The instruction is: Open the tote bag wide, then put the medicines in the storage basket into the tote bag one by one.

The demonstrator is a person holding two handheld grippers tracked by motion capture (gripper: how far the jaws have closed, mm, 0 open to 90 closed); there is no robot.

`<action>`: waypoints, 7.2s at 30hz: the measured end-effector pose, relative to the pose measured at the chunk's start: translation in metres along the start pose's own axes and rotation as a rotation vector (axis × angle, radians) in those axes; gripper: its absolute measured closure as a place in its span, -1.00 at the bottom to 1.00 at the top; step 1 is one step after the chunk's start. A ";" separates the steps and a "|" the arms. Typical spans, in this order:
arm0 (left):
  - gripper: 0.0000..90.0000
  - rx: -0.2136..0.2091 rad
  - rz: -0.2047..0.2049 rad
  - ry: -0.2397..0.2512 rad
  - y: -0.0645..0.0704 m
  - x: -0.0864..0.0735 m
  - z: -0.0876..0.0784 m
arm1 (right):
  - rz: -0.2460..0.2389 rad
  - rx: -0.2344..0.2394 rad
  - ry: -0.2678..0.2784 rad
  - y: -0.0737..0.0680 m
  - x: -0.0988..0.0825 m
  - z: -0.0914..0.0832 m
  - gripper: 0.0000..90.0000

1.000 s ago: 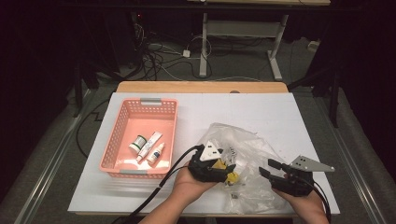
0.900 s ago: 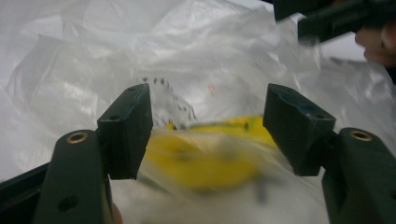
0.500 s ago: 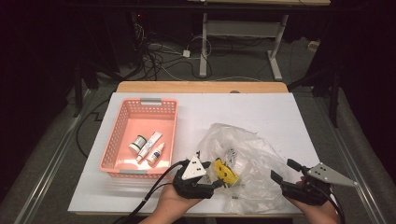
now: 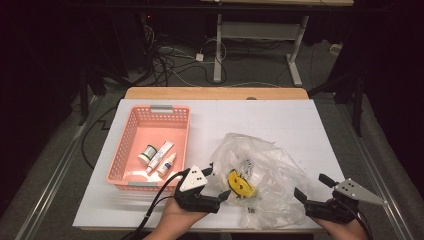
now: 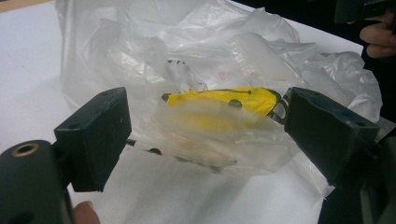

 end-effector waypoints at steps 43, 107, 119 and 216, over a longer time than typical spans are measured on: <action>-1.00 0.250 -0.117 -0.019 -0.092 -0.035 -0.094 | -0.013 -0.047 -0.010 0.014 -0.007 0.006 -0.97; -1.00 0.290 -0.214 -0.060 -0.172 -0.005 -0.093 | -0.092 0.027 -0.088 -0.003 -0.015 0.029 -0.98; -1.00 0.263 -0.207 -0.094 -0.180 -0.004 -0.072 | -0.083 0.020 -0.071 0.001 -0.013 0.025 -0.98; 0.40 0.259 -0.154 -0.421 -0.175 -0.014 -0.053 | -0.086 0.030 -0.055 -0.004 -0.009 0.025 -0.96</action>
Point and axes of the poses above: each handheld gripper's, and its own axes: z roughly forward along the jaws, x roughly out of its top, y roughly to its right, the point moved 6 cm from there along z, roughly forward along the jaws, and after that the axes turned 5 degrees about z, right-handed, at the moved point
